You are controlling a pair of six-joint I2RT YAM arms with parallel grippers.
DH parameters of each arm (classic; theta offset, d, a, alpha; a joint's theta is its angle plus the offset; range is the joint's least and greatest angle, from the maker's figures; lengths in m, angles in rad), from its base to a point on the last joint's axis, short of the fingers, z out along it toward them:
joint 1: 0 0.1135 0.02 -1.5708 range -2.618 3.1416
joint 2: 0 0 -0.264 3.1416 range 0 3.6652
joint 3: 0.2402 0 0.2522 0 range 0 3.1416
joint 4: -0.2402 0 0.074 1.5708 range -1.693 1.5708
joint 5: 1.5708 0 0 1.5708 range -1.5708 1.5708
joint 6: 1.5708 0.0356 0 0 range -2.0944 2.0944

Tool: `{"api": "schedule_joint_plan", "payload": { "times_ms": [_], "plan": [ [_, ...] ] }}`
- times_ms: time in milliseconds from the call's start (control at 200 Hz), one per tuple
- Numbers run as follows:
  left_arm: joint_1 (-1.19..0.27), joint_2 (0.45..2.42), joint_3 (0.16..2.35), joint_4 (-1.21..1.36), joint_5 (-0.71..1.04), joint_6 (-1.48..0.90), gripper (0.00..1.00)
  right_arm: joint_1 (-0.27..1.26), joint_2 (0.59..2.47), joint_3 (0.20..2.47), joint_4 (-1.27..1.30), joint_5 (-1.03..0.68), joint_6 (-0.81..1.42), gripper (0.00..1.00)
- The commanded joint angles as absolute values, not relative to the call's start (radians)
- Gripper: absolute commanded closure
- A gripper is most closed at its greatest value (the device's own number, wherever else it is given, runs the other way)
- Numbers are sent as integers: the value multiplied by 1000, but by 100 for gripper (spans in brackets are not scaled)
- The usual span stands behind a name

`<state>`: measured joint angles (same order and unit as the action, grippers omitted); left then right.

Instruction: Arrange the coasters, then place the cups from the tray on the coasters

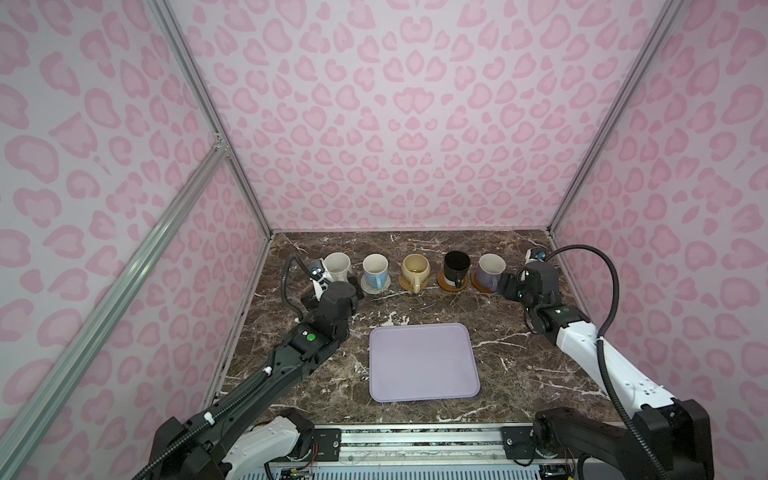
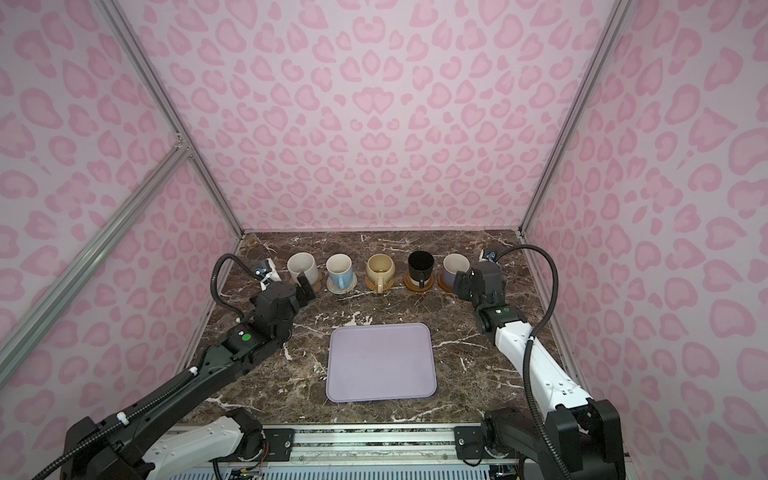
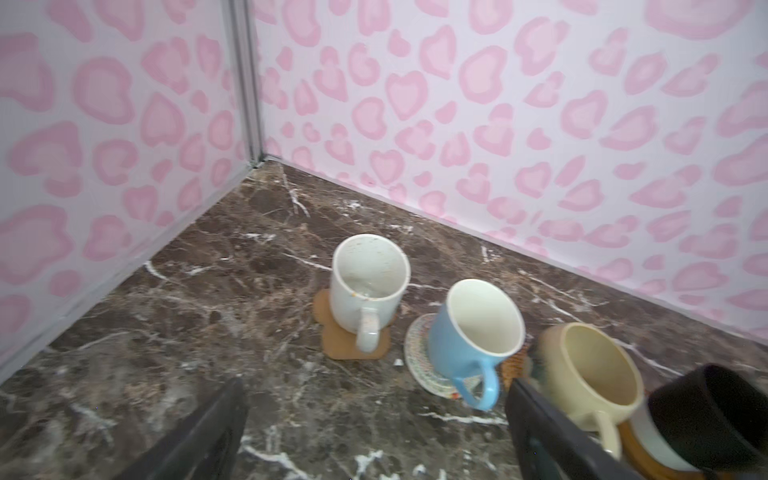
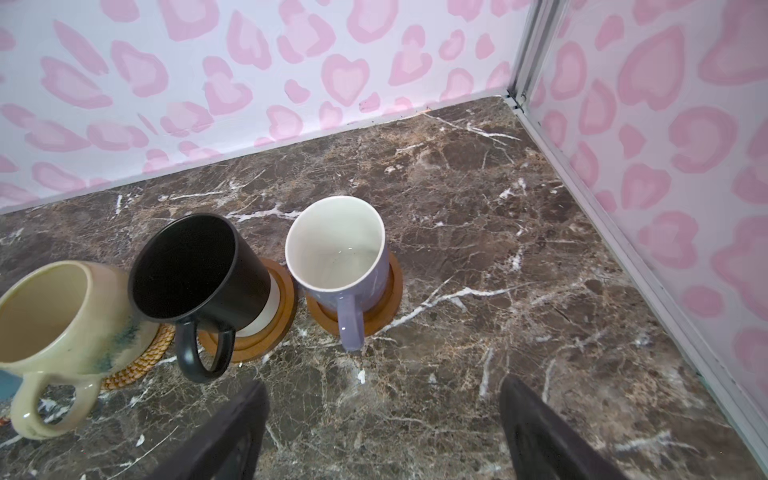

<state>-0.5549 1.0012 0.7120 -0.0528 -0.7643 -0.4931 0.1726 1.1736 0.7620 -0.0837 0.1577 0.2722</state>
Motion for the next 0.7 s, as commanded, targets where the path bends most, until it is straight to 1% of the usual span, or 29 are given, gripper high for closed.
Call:
{"api": "schedule_joint_plan", "payload": {
  "times_ms": [0,50,105,145,225,290,350,400,505,575,635,695],
  "plan": [
    [-478,936,622,89,-801,-332,0,169,1184,690,101,145,148,11],
    [-447,901,569,146,-830,-283,1,169,1191,653,149,191,116,11],
    [-414,875,501,263,-836,-217,1,167,1195,602,219,227,83,11],
    [-386,868,477,272,-834,-213,2,164,1200,555,295,241,54,11],
    [-323,891,470,265,-785,-197,3,161,1228,477,451,276,22,11],
    [-294,932,443,347,-768,-113,3,149,1257,442,540,299,25,11],
    [-256,965,416,412,-743,-86,3,133,1291,415,619,298,19,11],
    [-214,986,391,462,-672,-99,3,121,1329,398,683,289,0,11],
    [-130,1056,296,696,-468,-36,3,92,1420,367,820,260,-3,11],
    [-84,1112,289,721,-436,-65,3,84,1459,330,929,254,-2,11],
    [-39,1147,265,785,-333,-102,3,77,1485,320,961,237,0,11],
    [-29,1207,264,855,-289,-88,3,74,1524,308,1020,230,-1,11]
  ]
}}
